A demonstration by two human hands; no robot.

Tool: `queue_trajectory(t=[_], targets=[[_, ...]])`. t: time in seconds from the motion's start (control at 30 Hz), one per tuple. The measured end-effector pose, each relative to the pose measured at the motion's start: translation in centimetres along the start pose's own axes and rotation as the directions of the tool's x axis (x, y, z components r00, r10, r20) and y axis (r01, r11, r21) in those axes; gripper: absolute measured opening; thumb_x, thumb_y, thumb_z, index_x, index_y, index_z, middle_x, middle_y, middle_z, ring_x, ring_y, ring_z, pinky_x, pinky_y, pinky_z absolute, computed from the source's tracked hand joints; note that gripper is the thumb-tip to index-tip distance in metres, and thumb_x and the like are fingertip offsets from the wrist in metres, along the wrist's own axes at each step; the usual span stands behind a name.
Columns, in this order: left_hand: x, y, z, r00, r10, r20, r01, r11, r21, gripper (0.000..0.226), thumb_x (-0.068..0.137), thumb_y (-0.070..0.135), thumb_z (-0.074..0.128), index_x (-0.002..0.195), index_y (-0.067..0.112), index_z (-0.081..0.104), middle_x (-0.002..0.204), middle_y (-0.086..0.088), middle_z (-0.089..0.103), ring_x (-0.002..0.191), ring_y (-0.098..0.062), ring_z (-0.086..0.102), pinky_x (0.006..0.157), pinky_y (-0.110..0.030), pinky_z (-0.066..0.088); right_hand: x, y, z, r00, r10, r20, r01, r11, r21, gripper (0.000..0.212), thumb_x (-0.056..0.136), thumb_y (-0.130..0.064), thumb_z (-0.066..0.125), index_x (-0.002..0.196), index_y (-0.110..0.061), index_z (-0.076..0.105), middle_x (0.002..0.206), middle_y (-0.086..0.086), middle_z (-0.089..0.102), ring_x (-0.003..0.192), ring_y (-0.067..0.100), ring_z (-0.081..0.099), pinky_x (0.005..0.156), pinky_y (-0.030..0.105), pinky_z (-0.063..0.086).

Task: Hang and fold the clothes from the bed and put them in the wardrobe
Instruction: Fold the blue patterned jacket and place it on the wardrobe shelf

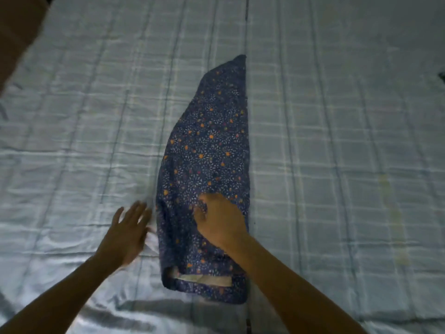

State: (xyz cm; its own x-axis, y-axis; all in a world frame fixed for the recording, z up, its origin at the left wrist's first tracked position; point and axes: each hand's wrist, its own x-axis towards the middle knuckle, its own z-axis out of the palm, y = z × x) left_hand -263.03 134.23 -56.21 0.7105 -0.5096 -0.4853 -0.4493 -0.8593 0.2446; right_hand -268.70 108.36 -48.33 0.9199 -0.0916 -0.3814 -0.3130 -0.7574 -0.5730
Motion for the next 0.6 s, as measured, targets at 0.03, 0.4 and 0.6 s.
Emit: queue_trajectory(t=[0.03,0.4,0.6], targets=[[-0.7,0.6,-0.8,0.995,-0.091,-0.046,0.09,0.996,-0.026,0.053,0.09,0.031,0.027,0.122,0.001,0.057,0.127,-0.023,0.056,0.125,-0.038,0.043,0.098,-0.055,0.032,-0.2,1.7,0.8,0.999,-0.034,0.014,0.035,0.995,-0.097,0.052,0.096,-0.039,0.046,0.143,-0.016,0.04,0.142,0.013,0.04,0.13,0.032,0.039,0.104,0.042,0.039],[-1.4,9.9,3.8,0.825,0.564,-0.021,-0.537,0.796,0.277,0.095,0.075,0.082,0.041,0.146,0.021,0.032,0.151,-0.021,0.029,0.141,-0.035,0.023,0.109,-0.059,0.02,-6.0,8.9,7.9,0.979,-0.195,0.057,0.202,0.915,-0.348,0.064,0.095,-0.05,0.035,0.149,-0.018,0.025,0.158,0.011,0.018,0.146,0.027,0.011,0.116,0.052,0.017],[-2.4,8.6,5.6,0.883,0.458,0.103,-0.464,0.819,0.338,0.119,0.057,0.088,0.044,0.152,0.025,0.011,0.157,-0.017,0.007,0.145,-0.035,0.006,0.11,-0.064,0.007,-6.4,9.6,7.6,0.965,-0.218,0.145,0.256,0.903,-0.346,0.088,0.084,-0.072,0.038,0.15,-0.016,0.021,0.158,0.016,0.009,0.147,0.03,0.003,0.117,0.055,0.008]])
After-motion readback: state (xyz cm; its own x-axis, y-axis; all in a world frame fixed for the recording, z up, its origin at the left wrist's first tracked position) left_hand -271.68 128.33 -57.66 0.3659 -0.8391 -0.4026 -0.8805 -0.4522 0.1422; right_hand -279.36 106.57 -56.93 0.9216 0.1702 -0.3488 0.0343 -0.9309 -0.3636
